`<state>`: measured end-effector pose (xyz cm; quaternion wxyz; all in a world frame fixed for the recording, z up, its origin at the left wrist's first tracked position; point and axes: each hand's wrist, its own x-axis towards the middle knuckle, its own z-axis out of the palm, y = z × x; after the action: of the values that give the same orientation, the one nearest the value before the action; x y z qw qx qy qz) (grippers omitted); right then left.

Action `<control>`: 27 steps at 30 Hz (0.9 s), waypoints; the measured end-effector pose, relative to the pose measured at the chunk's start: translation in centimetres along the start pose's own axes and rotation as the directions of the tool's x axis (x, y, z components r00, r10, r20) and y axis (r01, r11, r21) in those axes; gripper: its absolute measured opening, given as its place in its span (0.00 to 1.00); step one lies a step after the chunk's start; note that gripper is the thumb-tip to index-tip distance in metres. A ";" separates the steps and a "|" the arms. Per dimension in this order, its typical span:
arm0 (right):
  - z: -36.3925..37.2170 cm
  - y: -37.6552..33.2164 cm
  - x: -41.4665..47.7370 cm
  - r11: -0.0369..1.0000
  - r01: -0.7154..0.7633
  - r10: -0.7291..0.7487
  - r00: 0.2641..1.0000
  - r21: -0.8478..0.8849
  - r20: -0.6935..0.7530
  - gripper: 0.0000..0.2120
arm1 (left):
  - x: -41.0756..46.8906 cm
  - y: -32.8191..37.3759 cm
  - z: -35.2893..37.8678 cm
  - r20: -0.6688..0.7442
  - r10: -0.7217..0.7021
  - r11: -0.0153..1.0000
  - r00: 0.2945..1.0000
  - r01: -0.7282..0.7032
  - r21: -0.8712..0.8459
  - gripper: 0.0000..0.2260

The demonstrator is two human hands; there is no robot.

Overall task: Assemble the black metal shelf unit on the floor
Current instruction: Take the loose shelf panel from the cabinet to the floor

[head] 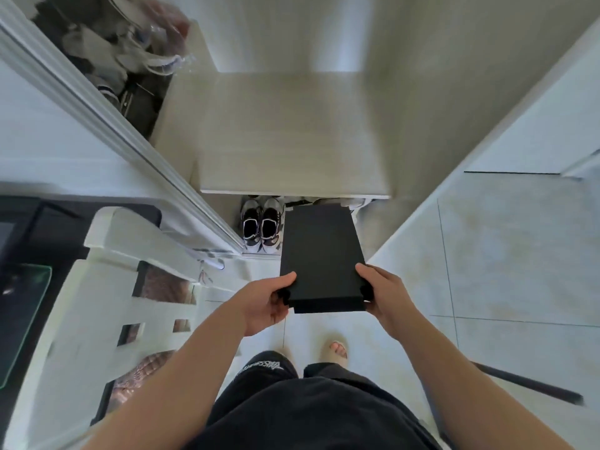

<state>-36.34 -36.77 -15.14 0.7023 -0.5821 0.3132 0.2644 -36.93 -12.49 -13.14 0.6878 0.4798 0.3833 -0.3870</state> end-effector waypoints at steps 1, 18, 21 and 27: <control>0.0 0.9 -0.8 1.000 -0.009 0.009 1.000 0.003 -0.015 0.10 | -0.4 -0.9 -0.2 0.006 -0.009 1.000 1.000 0.009 0.006 0.12; 1.4 23.2 -16.1 0.974 -0.082 0.152 0.928 0.212 -0.340 0.10 | -3.5 -18.2 -8.5 0.094 -0.242 0.918 0.966 0.197 0.344 0.17; 0.4 26.6 -18.7 0.961 -0.104 0.195 0.911 0.256 -0.364 0.10 | -4.1 -21.5 -8.3 0.098 -0.305 0.880 0.947 0.241 0.409 0.19; -3.5 31.9 -20.6 0.916 -0.164 0.315 0.860 0.367 -0.401 0.14 | -2.8 -27.2 -6.0 0.062 -0.373 0.821 0.926 0.298 0.488 0.18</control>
<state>-73.95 -34.56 -20.97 0.6560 -0.4616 0.5770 0.1540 -63.52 -12.82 -21.99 0.4994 0.5251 0.3020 -0.6194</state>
